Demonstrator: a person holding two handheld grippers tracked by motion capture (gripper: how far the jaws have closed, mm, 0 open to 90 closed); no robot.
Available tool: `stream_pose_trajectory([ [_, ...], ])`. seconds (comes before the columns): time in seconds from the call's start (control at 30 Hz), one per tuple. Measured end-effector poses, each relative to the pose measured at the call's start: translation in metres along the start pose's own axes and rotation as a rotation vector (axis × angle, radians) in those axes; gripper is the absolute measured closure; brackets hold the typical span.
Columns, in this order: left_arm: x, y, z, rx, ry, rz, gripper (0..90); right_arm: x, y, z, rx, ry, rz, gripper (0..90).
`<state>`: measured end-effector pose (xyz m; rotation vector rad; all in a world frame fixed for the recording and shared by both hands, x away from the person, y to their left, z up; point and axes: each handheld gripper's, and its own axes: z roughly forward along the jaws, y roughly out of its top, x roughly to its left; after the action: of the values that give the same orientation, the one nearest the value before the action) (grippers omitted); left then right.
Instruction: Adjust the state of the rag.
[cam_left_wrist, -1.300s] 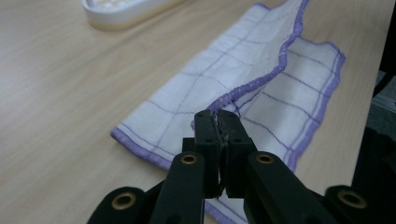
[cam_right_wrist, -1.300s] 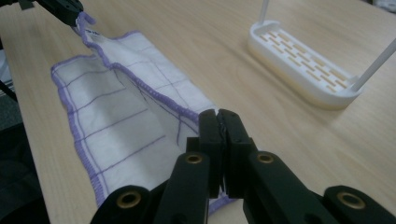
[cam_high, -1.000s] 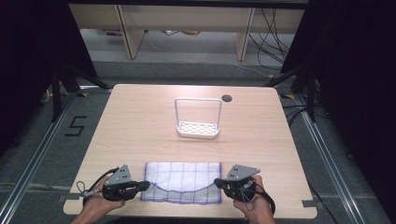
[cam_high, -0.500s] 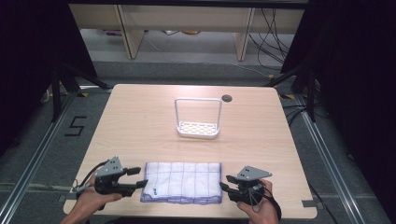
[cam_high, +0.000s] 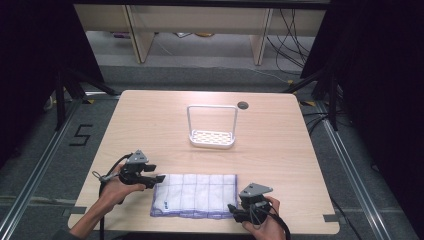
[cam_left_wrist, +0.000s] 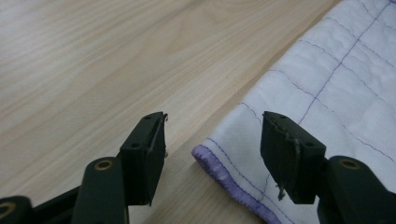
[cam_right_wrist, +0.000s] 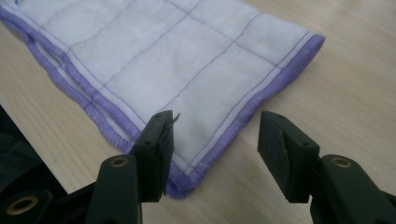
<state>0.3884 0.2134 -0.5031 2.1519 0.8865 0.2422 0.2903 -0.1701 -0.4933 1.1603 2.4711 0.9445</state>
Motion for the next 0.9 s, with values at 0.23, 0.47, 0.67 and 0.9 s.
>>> stream_pose_trajectory([
  [0.23, -0.008, -0.006, 0.010, 0.024, -0.020, 0.042, 49.5, 0.011, -0.004, 0.007, 0.050, -0.052, -0.031, 44.9],
  [0.47, -0.013, -0.010, 0.009, 0.011, -0.065, 0.026, 73.0, 0.010, -0.005, 0.007, 0.052, -0.035, 0.005, 48.2],
  [0.67, -0.016, -0.011, 0.006, 0.023, -0.052, 0.068, 80.8, 0.013, -0.006, 0.006, 0.046, 0.025, -0.002, 68.5],
  [0.9, -0.021, -0.016, -0.001, 0.016, -0.064, 0.052, 81.7, 0.008, -0.005, 0.008, 0.036, 0.099, -0.019, 84.9],
])
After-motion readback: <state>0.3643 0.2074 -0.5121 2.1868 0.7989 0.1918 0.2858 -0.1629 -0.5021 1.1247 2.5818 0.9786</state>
